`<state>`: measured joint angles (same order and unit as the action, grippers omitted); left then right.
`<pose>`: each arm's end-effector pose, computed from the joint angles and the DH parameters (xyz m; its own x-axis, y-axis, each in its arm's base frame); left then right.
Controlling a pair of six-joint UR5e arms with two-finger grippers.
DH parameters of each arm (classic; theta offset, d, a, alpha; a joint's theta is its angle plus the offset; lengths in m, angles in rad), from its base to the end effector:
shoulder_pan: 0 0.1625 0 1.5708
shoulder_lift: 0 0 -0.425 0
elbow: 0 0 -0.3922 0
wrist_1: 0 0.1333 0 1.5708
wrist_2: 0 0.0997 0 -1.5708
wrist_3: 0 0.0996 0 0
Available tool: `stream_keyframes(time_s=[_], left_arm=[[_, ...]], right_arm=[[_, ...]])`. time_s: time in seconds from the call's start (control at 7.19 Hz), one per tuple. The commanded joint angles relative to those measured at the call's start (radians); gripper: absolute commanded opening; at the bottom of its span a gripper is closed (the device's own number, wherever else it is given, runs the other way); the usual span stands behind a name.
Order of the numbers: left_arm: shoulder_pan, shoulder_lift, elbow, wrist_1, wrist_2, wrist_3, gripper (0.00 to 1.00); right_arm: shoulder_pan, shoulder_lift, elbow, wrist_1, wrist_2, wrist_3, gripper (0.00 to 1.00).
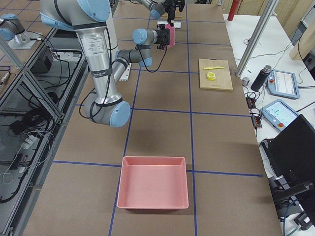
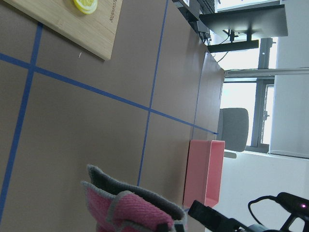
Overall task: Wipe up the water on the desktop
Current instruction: 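Extend the left gripper with the cloth while the right gripper approaches the cloth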
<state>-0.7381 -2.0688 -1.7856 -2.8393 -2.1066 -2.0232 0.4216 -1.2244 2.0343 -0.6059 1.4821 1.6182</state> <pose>0.3428 -0.4233 0.1538 -0.3671 -0.1742 -0.9137 0.0799 0.9728 -0.2176 -0.3905 -0.3309 0.1605 -0.2077 -0.0414 0.9773 -0.4775 0.8763 -0.0643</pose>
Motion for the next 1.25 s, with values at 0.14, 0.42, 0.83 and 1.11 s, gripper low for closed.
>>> stream_keyframes(time_s=[0.14,0.42,0.83,1.11], left_arm=[[0.011,0.004,0.023,-0.083,0.019,-0.032,0.0],[0.011,0.009,0.026,-0.159,0.02,-0.096,0.0],[0.009,0.016,0.026,-0.247,0.02,-0.156,0.0],[0.006,0.016,0.025,-0.259,0.02,-0.167,0.0]], right_arm=[[-0.017,-0.007,0.004,0.044,-0.029,0.008,0.97],[-0.018,-0.009,0.001,0.046,-0.031,0.028,0.95],[-0.017,-0.018,-0.002,0.076,-0.034,0.077,0.87],[-0.017,-0.023,-0.002,0.09,-0.034,0.078,0.87]])
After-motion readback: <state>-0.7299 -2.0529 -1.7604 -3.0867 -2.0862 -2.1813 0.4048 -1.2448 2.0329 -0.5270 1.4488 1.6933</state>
